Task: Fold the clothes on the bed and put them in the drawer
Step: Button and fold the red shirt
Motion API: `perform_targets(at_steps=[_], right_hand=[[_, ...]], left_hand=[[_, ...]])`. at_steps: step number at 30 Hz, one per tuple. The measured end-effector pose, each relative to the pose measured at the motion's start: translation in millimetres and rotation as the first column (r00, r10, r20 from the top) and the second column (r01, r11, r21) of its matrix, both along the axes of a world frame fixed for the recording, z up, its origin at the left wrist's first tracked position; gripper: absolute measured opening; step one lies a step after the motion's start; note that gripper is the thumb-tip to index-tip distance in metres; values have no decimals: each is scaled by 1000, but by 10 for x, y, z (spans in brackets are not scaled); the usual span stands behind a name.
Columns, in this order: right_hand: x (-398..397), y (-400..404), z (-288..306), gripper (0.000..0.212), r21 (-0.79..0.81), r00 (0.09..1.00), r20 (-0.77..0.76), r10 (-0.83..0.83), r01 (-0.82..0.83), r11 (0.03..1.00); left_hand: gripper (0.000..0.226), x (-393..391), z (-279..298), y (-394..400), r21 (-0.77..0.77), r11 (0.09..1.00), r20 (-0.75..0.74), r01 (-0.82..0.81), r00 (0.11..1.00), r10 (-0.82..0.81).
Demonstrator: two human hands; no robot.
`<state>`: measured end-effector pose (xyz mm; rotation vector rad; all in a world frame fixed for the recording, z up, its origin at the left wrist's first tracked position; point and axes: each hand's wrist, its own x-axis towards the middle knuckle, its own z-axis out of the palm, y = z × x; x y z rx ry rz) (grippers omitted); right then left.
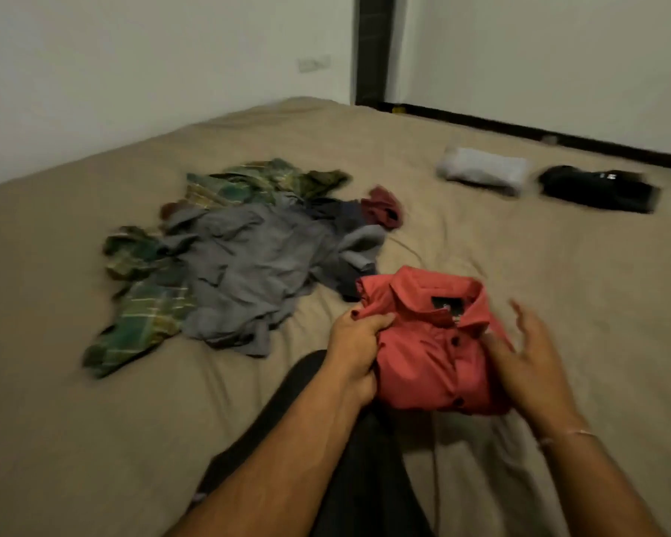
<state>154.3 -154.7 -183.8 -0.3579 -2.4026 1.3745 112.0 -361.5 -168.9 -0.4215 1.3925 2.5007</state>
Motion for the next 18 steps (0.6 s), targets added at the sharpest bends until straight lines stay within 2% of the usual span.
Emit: perform_targets(at_steps=[2,3,4,6,7,8,9,13,15,16,18], right_hand=[[-154,-357,319,99,-199,998,34,57,-49,979],[-233,-642,443,102,-322,986,44,159,-137,937],[-294,-914,522,95,-445,957,53,286,-234,864],[-353,-1546,616,60,-673,808,40,588,-413,614],[-342,-1867,622,50,-764,731,30,682,-423,487],[-345,-2128,624,46,-812,679,23,734,-415,409],[-306,-2482,584,43,-833,647,29,762,-406,377],[-162,-3433,367,38,-800,632,2,775,-464,380],[-124,-3763,269,37,-762,595,20,803,-511,397],[-122,-3870,208,38,-724,575,60,816,-538,432],[-135,-3974,63,48,-567,572,210,793,-589,575]], left_hand=[[40,124,196,-585,105,989,-63,-105,992,112],[46,216,266,-955,130,976,-74,-173,980,183],[52,317,313,-1299,137,963,-79,-232,967,244],[47,538,387,-1948,138,923,-81,-359,925,372],[37,652,400,-2242,118,906,-84,-406,905,417],[29,733,409,-2470,108,892,-81,-439,890,448],[28,890,369,-2773,98,873,-81,-478,870,486],[34,1343,206,-3610,57,860,-109,-507,853,510],[35,1464,67,-4065,-1,862,-92,-507,859,504],[40,1506,-11,-4277,-71,866,-65,-494,869,491],[51,1619,-159,-4639,-295,885,16,-361,924,383]])
